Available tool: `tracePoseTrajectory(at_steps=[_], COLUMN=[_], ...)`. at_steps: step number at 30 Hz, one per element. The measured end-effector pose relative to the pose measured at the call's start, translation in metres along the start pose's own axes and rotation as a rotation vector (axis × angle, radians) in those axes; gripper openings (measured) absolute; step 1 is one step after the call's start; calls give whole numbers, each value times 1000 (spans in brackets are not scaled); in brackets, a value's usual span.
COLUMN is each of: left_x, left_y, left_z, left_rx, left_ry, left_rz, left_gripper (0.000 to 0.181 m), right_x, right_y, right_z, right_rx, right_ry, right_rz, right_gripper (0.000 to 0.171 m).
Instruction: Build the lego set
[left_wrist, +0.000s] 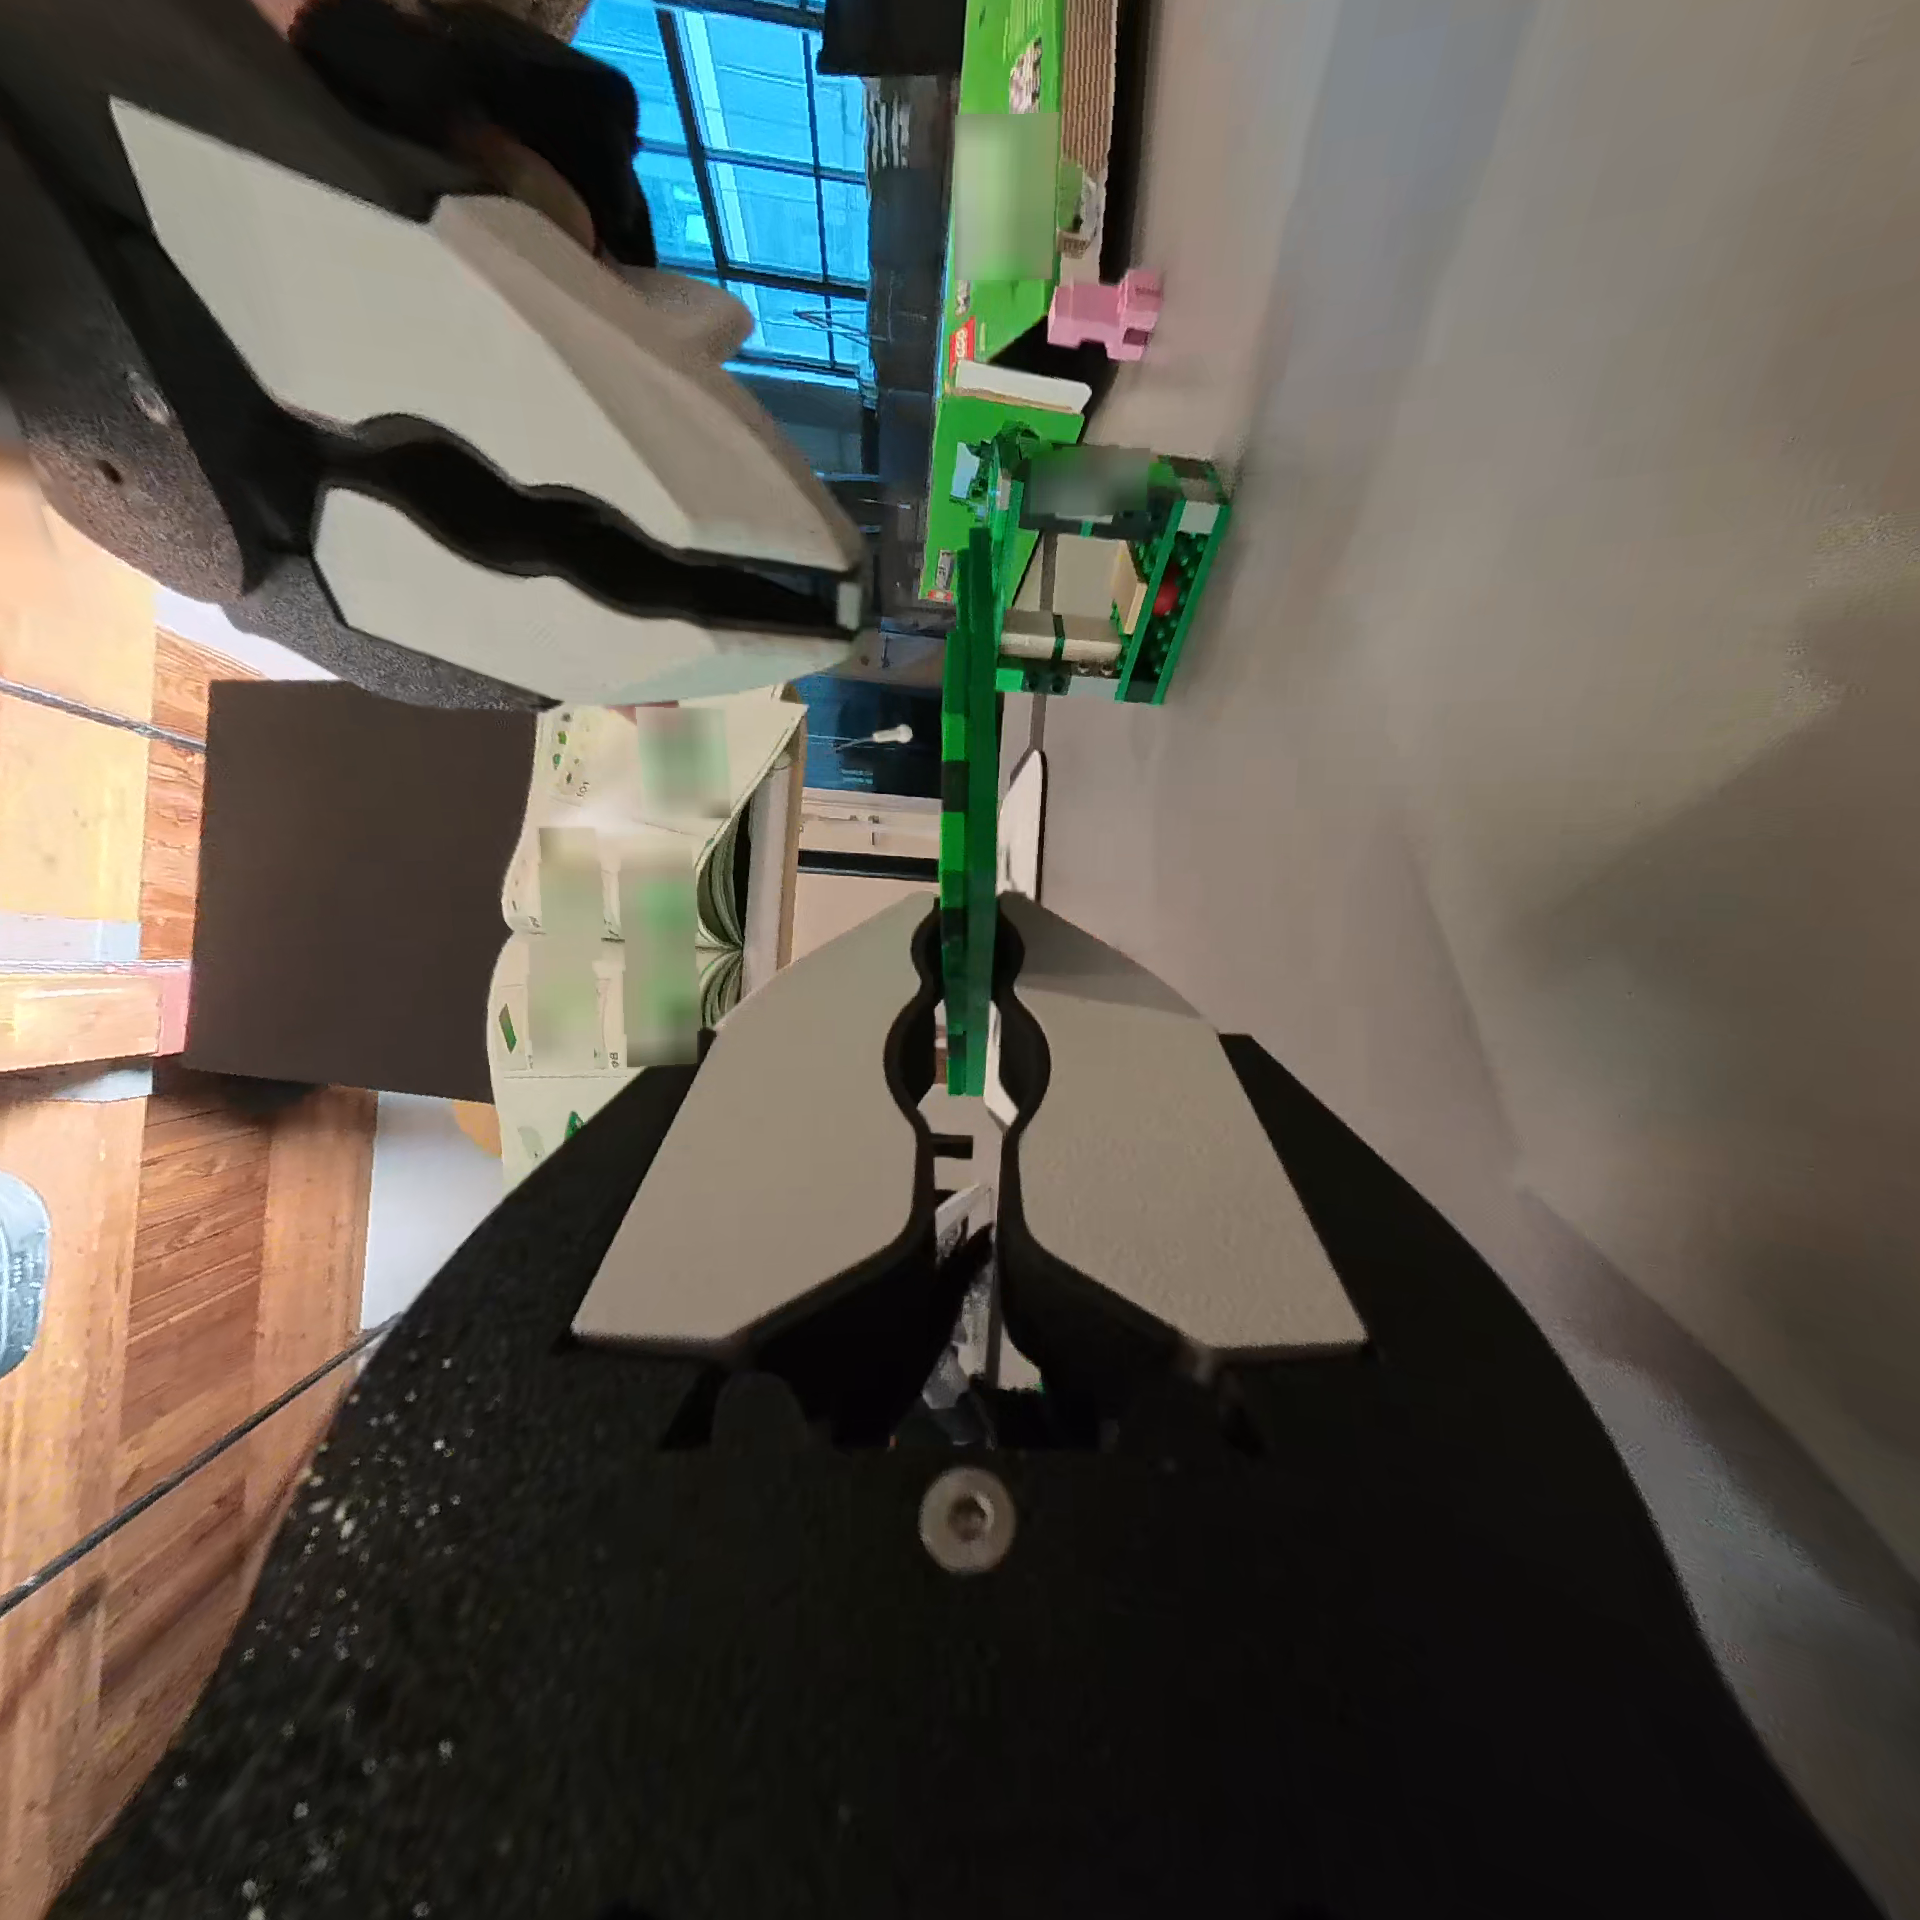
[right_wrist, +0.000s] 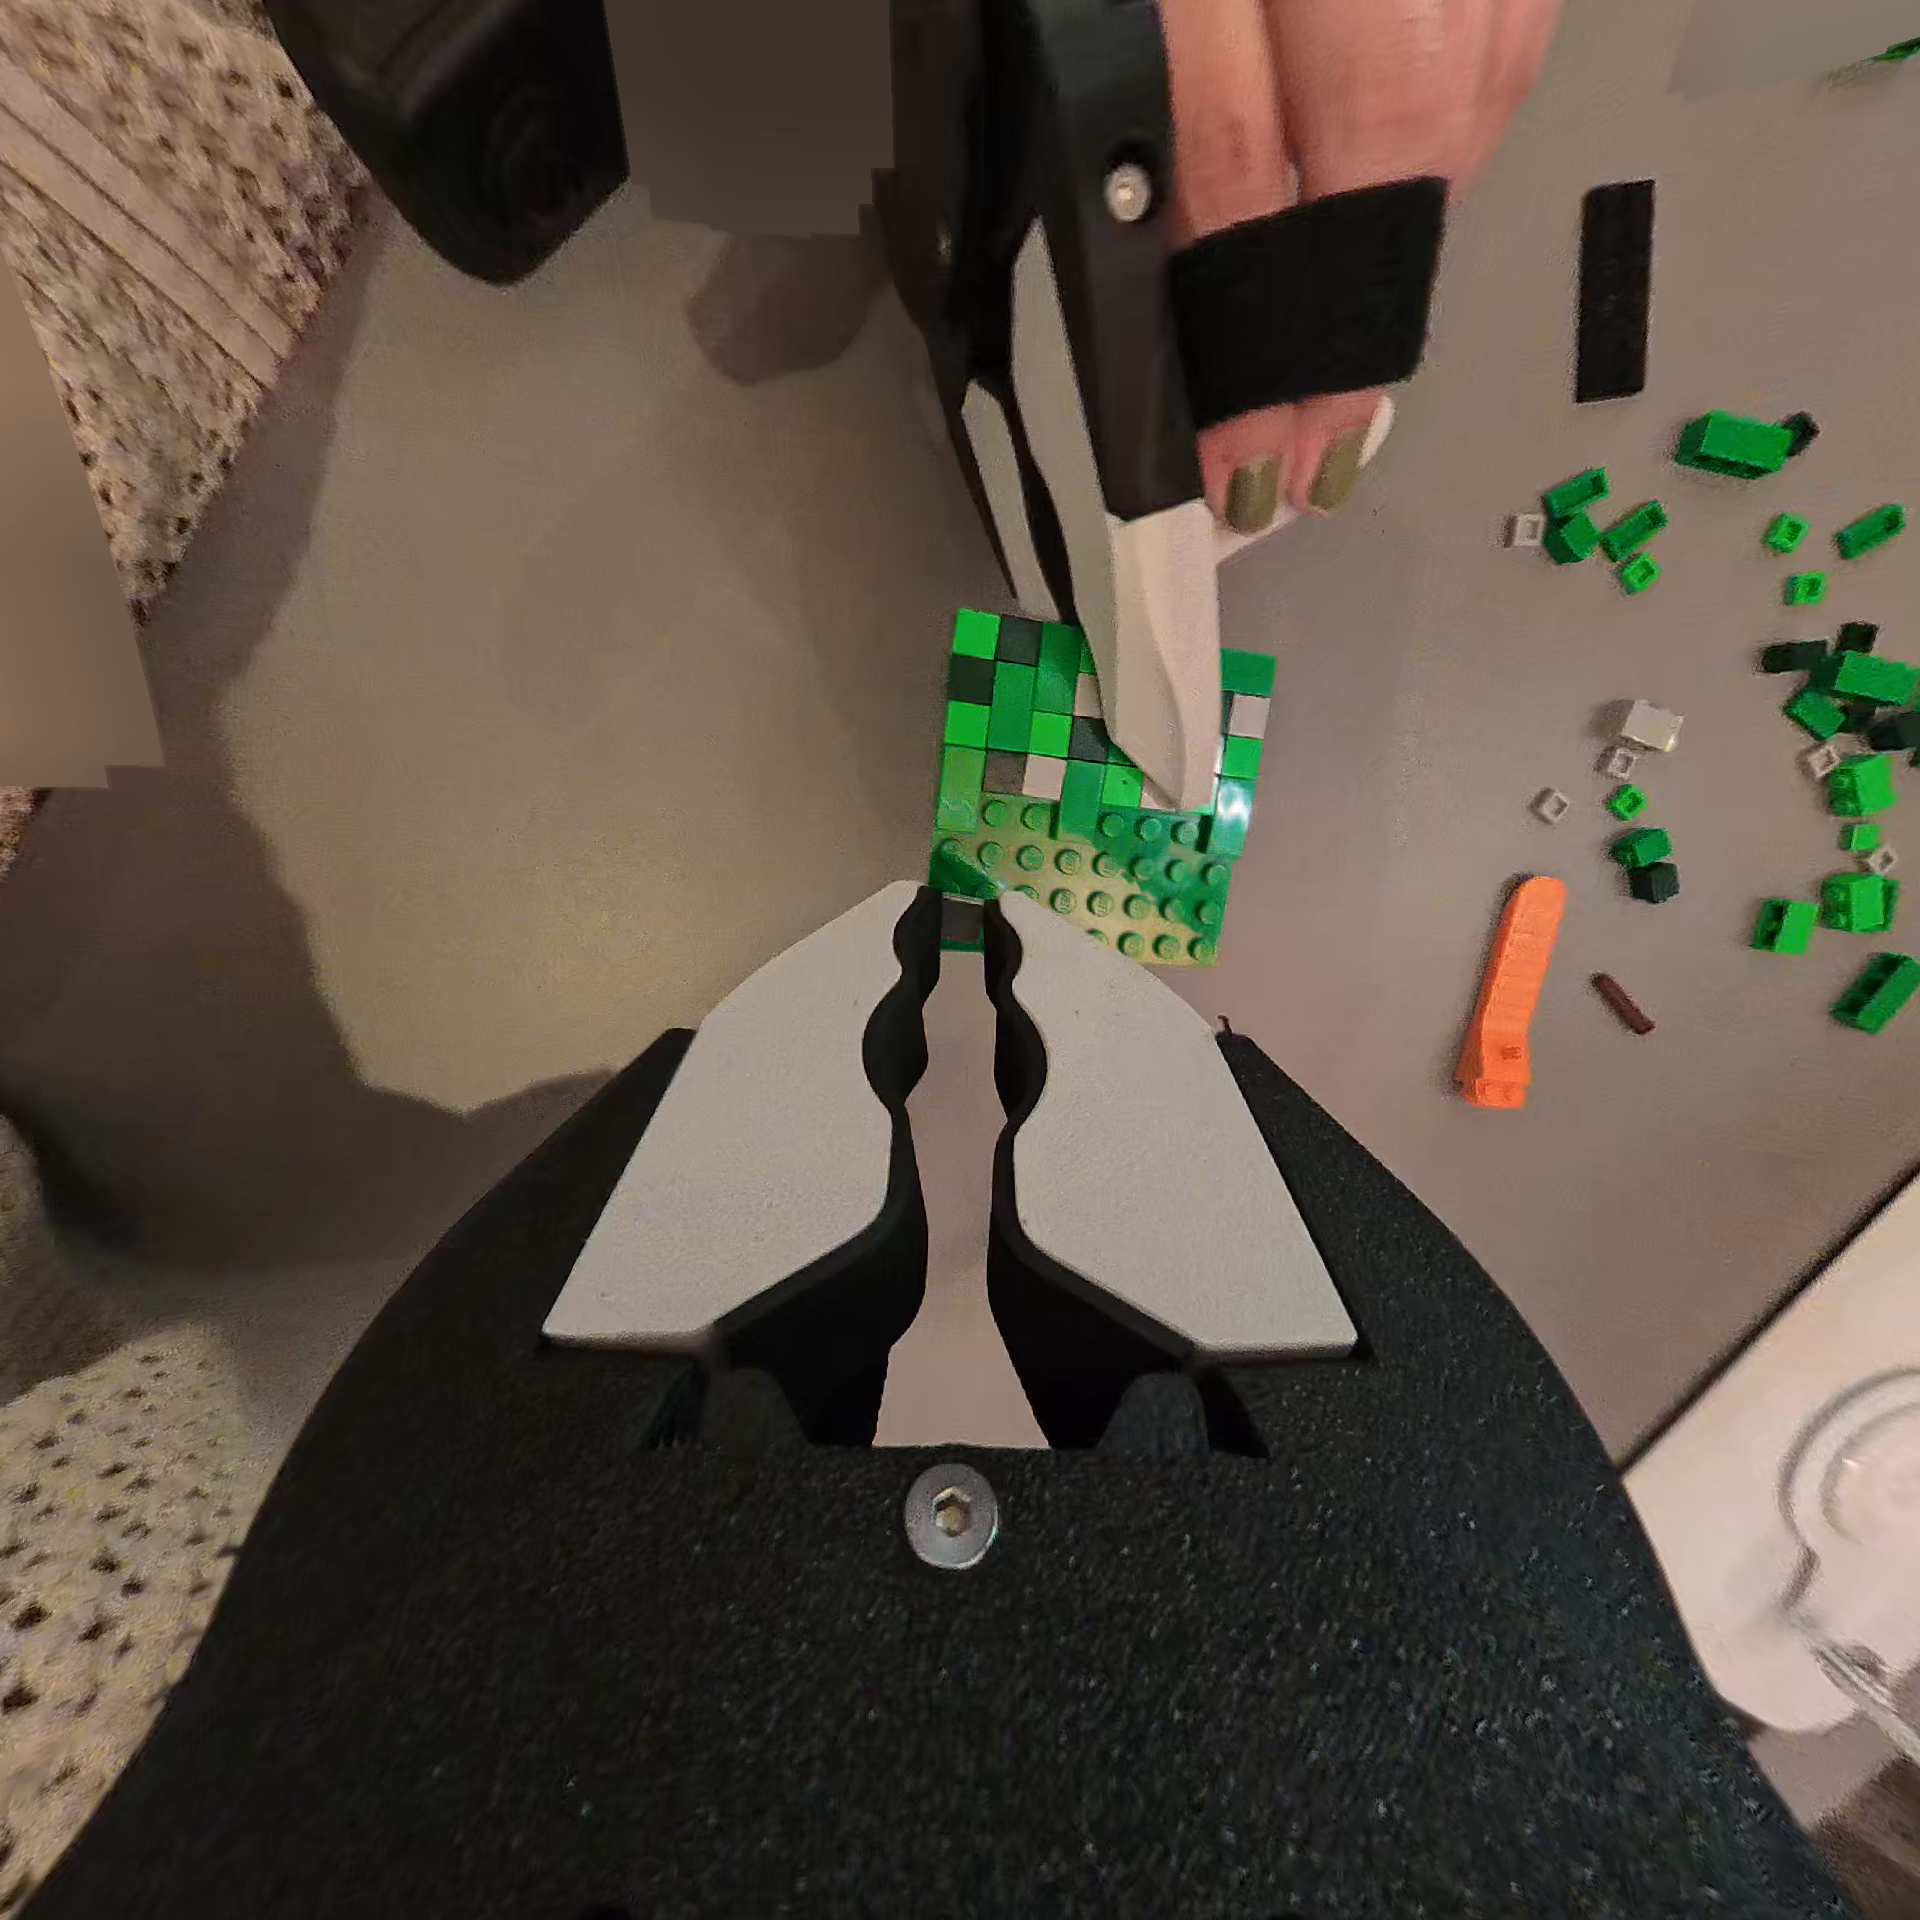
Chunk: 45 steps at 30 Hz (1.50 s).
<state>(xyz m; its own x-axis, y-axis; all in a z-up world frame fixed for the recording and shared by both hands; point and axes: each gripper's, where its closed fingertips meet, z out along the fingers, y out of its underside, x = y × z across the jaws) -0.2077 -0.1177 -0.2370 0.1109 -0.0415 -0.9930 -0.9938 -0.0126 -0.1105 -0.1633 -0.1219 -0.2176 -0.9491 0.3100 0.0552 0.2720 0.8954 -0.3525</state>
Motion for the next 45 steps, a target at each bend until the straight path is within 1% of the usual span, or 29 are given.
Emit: tracePoseTrajectory(at_steps=[3,5,9,21,25,28,30,32,35,36,38,42,45], left_x=[-4,-4,-2,-4,-6,-8,-7,-7,-7,-7,-7,-6,-6], left_y=[-2,0,-1,3,5,7,9,10,13,13,14,12,12], left_z=[-2,-2,-1,0,0,1,1,2,3,3,3,4,4], left_rx=[24,27,28,27,21,16,10,7,2,3,1,5,5], left_ry=[-8,-13,-6,-7,-9,-11,0,12,26,29,32,45,46], left_rz=[-44,-57,-46,-48,-60,-84,-101,-125,-161,-171,-184,-198,-200], left_gripper=[6,6,6,6,6,6,6,6,6,6,6,6,6], right_x=[-4,-6,-4,-2,-3,-2,1,5,14,14,12,9,11], right_y=[-4,-8,-7,-7,-8,-8,-7,-6,-8,-9,-10,-11,-15], right_z=[4,7,13,17,16,11,7,2,-6,-8,-7,0,2], right_rx=[-7,4,-36,-70,-66,-51,-28,4,79,94,80,14,34], right_ry=[42,34,33,6,15,72,172,328,648,751,944,1172,1254], right_rz=[-34,-34,-40,-23,-19,-11,-12,-48,-132,-183,-300,-396,-402], right_gripper=[7,8,8,8,16,25,32,35,38,37,36,35,28])
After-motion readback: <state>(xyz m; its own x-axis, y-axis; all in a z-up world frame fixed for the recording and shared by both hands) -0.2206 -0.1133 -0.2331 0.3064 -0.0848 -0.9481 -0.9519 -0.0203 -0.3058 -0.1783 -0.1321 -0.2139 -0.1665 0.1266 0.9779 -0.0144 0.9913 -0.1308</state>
